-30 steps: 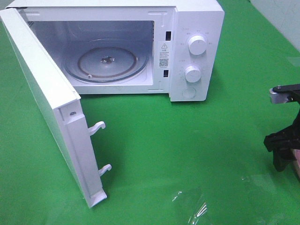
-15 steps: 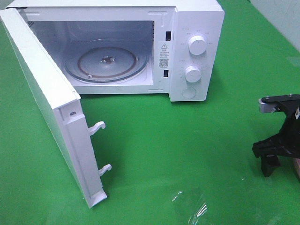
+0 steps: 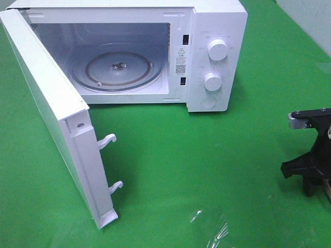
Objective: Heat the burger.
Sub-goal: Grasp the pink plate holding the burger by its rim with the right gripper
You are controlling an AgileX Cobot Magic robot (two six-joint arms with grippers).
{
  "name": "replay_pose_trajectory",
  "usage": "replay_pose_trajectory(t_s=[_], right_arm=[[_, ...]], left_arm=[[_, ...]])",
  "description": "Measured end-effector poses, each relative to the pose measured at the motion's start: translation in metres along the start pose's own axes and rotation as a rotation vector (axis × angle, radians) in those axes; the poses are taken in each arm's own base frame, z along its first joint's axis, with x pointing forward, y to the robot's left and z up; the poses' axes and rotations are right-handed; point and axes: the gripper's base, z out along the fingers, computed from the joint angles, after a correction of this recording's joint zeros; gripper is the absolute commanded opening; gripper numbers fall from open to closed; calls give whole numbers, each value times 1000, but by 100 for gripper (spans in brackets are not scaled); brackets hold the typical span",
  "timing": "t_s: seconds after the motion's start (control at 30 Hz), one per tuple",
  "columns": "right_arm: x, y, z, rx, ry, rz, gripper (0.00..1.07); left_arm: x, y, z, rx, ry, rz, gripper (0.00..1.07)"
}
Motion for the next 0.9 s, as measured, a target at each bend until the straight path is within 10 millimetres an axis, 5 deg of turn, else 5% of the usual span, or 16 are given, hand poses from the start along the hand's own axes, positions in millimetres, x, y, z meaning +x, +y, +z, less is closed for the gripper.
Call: replay_pose_trajectory(t_s=[0.03, 0.17, 0.9], right_arm=[[0, -3, 0, 29, 1, -6, 16], [0, -6, 0, 56, 2, 0, 0], [5, 3, -6, 158, 22, -41, 0]], left_arm=[[0, 0, 0, 0, 0, 0, 100], [0, 0, 0, 0, 0, 0, 100], [0, 0, 0, 0, 0, 0, 100]])
